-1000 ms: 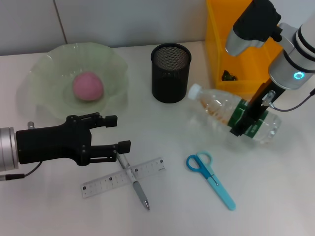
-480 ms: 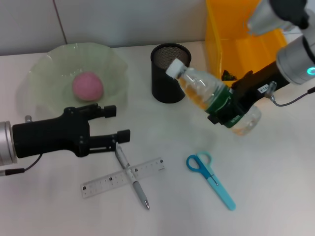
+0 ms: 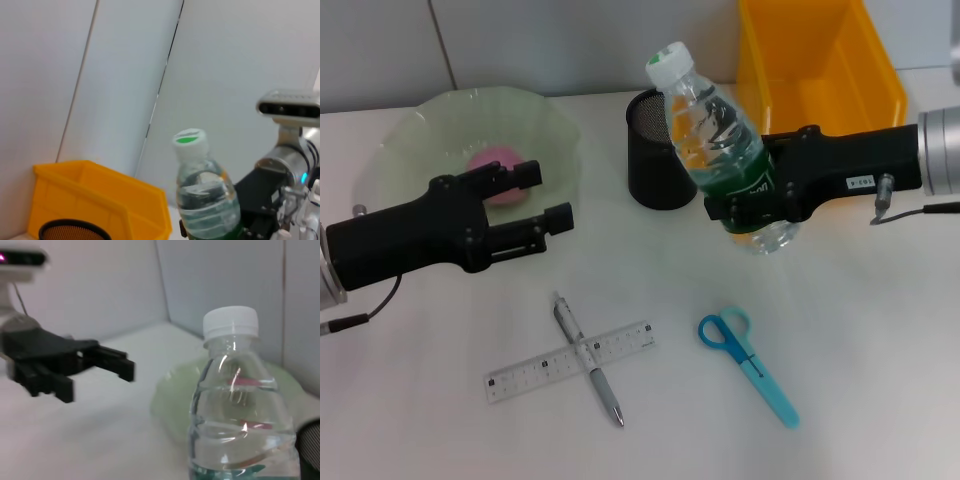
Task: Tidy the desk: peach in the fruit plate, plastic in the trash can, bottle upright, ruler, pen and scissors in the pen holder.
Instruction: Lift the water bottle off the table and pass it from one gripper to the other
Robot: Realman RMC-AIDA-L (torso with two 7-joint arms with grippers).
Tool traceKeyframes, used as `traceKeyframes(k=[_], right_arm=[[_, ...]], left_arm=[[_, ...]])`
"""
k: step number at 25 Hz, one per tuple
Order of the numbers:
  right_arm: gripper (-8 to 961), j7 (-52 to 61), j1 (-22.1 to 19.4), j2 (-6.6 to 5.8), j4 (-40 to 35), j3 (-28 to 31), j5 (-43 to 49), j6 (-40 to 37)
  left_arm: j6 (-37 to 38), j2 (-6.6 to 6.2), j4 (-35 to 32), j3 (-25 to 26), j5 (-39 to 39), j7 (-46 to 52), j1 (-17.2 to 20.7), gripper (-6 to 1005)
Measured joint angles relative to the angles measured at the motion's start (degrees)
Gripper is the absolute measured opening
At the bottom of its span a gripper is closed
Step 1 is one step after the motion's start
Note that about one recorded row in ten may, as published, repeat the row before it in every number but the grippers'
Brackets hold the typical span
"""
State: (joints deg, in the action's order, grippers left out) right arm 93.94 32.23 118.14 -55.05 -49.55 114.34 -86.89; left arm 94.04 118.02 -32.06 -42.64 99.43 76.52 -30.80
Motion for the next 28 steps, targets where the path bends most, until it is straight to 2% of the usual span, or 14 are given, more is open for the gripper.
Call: traceKeyframes(k=[10, 15, 28], right_arm=[[786, -20.0, 0.3, 0.17, 15.0, 0.8, -12.8, 0.2], [788, -23.6, 1.7, 0.88, 18.2, 0.1, -14.0, 0.1], [792, -26.0, 4.1, 1.17, 22.6, -2.4, -15.5, -0.4]], left_arm=[[0.4, 0.25, 2.4, -0.2, -5.6, -0.3, -0.3, 828], [2.0, 0.32, 2.9, -0.5, -8.6, -0.6, -0.5, 828], [3.5, 0.56, 5.1, -0.6, -10.8, -2.0, -2.6, 828]])
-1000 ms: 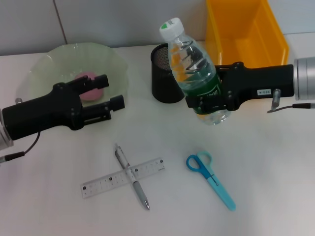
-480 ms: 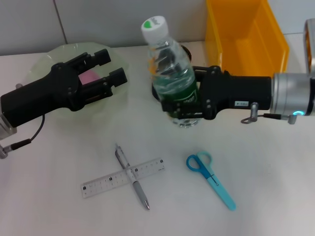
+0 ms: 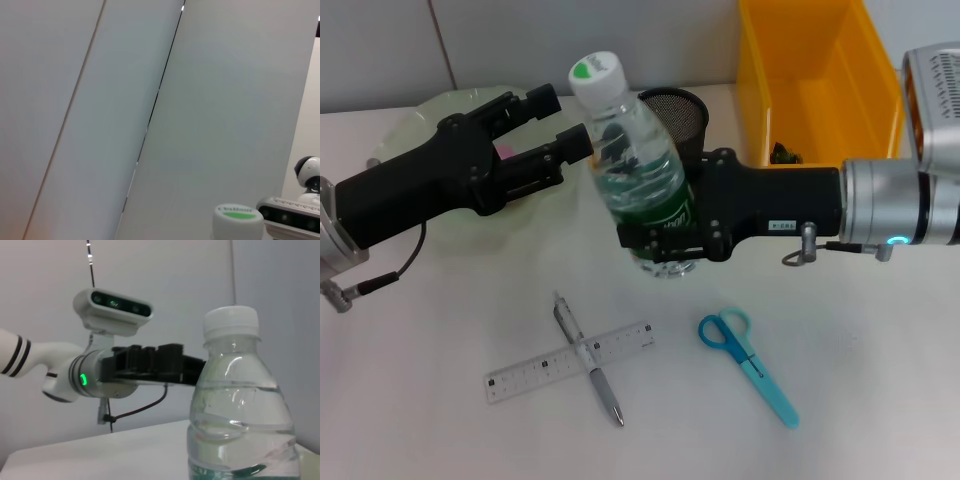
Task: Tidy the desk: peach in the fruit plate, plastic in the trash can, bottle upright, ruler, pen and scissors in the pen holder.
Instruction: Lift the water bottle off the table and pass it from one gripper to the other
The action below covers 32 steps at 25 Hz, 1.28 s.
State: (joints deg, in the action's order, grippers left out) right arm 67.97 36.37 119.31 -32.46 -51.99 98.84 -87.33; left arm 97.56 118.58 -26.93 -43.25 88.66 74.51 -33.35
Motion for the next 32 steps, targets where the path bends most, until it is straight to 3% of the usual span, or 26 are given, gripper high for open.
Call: traceKeyframes(k=[17, 32], right_arm=[[798, -2.4, 3.0, 0.13, 5.0, -1.0, -0.1, 1.1], [803, -2.8, 3.0, 0.21, 5.7, -1.0, -0.6, 1.3]], left_arm=[[1.0, 0.08, 2.1, -0.1, -0.8, -1.9, -1.2, 828], [1.5, 0.17, 4.3, -0.1, -0.8, -3.6, -1.9, 828]])
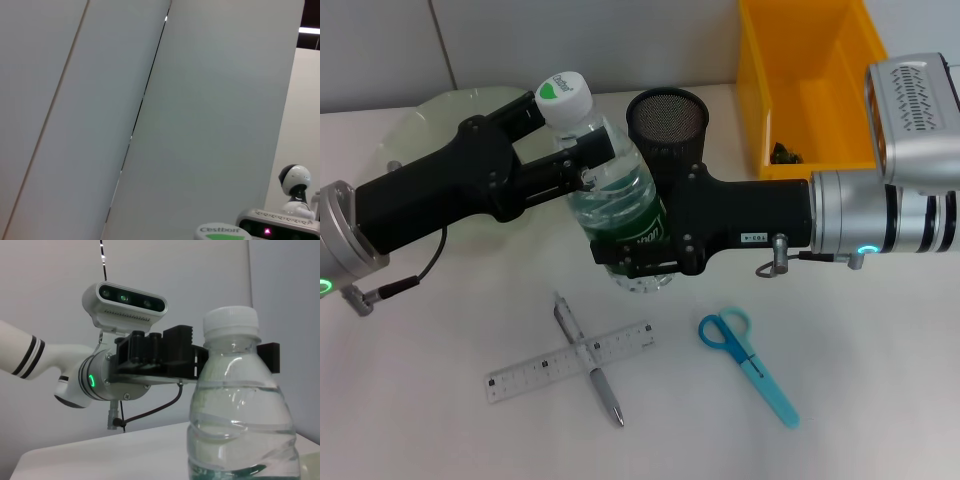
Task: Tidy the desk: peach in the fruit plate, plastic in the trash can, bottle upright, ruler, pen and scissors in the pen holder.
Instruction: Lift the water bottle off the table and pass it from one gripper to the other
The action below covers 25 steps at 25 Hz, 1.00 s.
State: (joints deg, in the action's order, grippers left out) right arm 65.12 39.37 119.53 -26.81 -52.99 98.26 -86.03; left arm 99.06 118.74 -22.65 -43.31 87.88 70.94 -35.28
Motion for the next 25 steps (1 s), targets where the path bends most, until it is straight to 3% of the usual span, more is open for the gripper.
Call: traceKeyframes(k=[18, 25], right_arm=[[809, -0.1, 0.0, 0.05, 0.2, 0.0, -0.2, 0.3], [812, -0.1, 0.5, 0.10, 1.1, 0.0, -0.2, 0.4]], left_arm=[[0.6, 0.00, 1.0, 0.4, -0.1, -1.0, -0.1, 828], [0.6, -0.01, 1.0, 0.4, -0.7, -1.0, -0.1, 694]])
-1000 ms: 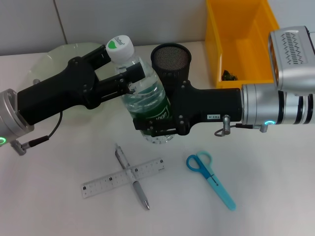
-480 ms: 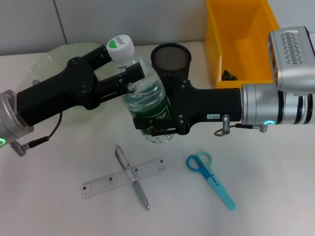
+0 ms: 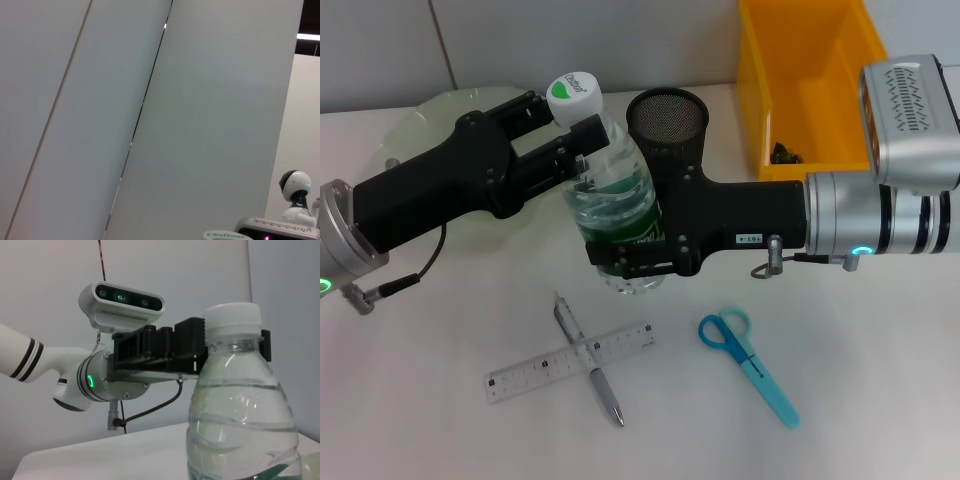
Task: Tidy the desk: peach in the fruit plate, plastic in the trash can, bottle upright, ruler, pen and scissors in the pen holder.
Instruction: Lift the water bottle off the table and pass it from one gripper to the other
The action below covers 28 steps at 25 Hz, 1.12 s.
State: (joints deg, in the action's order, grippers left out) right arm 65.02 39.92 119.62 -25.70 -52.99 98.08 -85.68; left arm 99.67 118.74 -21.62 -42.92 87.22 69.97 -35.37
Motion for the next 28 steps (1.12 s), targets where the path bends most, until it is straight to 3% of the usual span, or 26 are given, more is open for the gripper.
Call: traceKeyframes(k=[10, 28], right_arm=[[815, -0.6, 0.3, -0.01, 0.4, -0.7, 0.0, 0.0], [821, -0.2, 0.4, -0.01, 0.4, -1.0, 0.0, 0.0]], left_arm=[[-0.5, 0.00, 0.0, -0.3, -0.2, -0.8, -0.1, 574], [-0.6, -0.09, 0.0, -0.3, -0.1, -1.8, 0.5, 571]])
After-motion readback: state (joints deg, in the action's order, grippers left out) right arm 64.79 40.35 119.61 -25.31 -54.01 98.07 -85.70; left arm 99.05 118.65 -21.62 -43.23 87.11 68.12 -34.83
